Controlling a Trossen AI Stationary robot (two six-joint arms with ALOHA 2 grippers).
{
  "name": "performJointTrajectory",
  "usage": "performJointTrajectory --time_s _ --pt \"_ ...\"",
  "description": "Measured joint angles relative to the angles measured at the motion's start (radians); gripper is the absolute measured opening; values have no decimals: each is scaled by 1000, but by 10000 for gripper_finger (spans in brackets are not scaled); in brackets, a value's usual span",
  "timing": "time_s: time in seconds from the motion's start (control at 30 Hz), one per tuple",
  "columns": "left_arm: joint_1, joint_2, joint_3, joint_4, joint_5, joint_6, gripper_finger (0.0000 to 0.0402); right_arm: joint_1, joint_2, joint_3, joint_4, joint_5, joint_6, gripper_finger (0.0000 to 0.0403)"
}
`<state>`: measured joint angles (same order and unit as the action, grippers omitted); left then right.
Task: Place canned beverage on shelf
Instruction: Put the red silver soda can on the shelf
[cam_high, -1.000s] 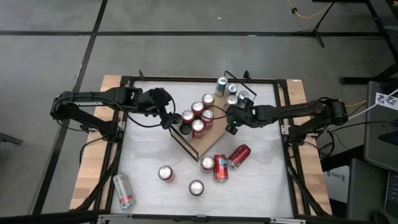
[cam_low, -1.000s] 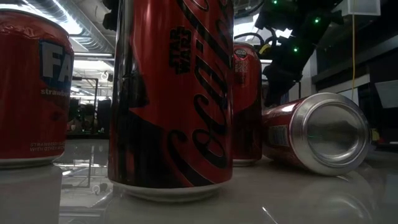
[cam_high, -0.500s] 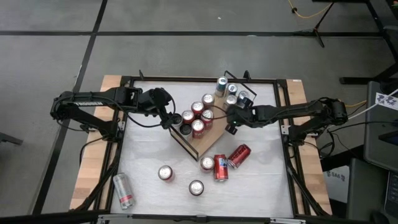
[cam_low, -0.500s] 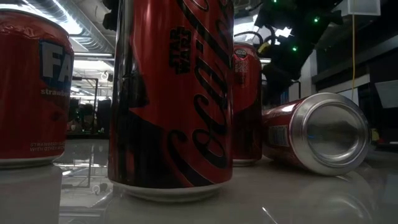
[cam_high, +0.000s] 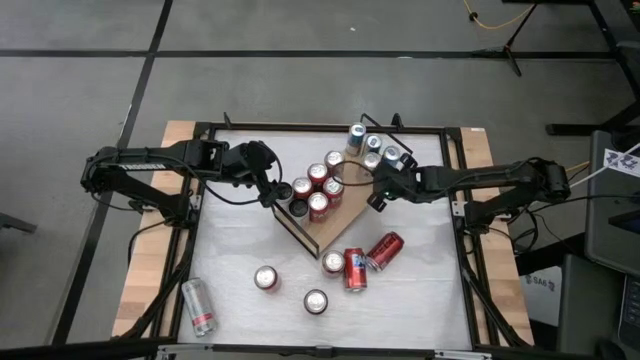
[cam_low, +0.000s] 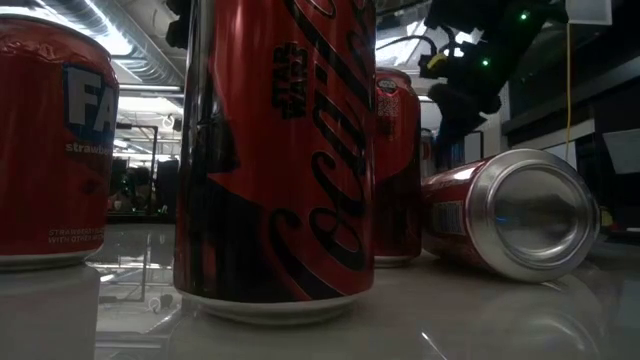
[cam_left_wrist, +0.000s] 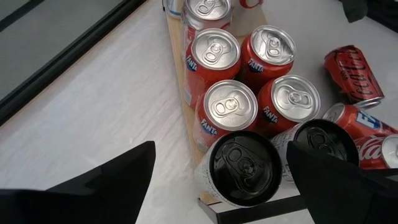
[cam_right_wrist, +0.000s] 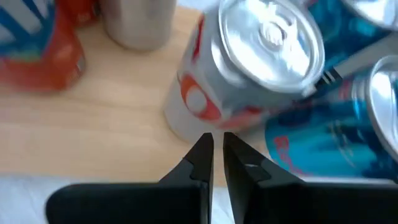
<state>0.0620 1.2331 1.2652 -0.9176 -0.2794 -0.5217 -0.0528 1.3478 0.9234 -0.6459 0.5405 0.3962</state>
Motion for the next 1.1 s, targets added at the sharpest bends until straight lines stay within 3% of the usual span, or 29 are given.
performJointTrajectory --time_s 0.3,0.5,0.8,1.1 --pt "0 0 0 46 0 6 354 0 24 0 42 30 -8 28" --pt "6 26 0 256 4 66 354 1 21 0 35 28 -12 28" --pt "96 150 0 598 183 130 354 0 -72 49 -78 68 0 28" --pt "144 274 0 677 190 224 354 0 -84 60 26 71 -38 28"
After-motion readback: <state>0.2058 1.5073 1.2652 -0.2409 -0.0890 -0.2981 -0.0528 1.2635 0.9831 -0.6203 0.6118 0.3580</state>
